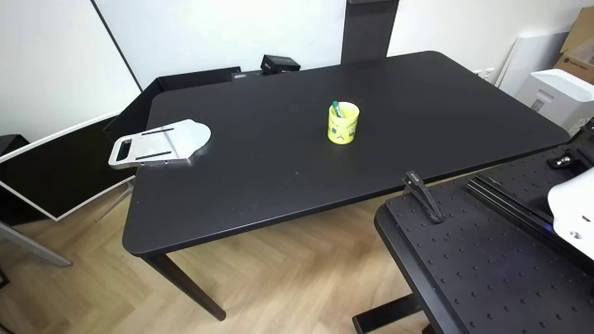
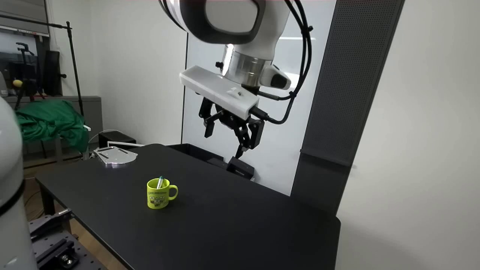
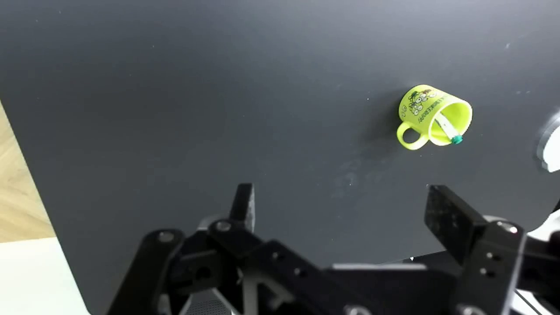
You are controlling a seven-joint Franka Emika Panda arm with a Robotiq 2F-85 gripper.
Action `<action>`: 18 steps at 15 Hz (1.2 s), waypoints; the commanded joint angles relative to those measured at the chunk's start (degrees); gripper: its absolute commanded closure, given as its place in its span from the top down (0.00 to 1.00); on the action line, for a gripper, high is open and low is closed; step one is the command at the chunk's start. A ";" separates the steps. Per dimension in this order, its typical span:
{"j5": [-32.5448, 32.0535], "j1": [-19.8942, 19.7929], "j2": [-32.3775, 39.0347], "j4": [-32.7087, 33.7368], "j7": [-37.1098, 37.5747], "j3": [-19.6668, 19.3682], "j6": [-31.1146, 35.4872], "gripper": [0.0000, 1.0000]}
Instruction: Take the marker out of the mug and put it on the table
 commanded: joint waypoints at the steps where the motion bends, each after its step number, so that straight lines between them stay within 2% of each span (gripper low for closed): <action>1: 1.31 -1.73 0.50 0.11 -1.01 1.69 -0.22 1.00; 7: 2.36 -0.35 2.67 0.25 -0.51 4.36 1.41 1.00; 18: 4.52 4.68 8.90 1.35 0.94 13.29 9.36 1.00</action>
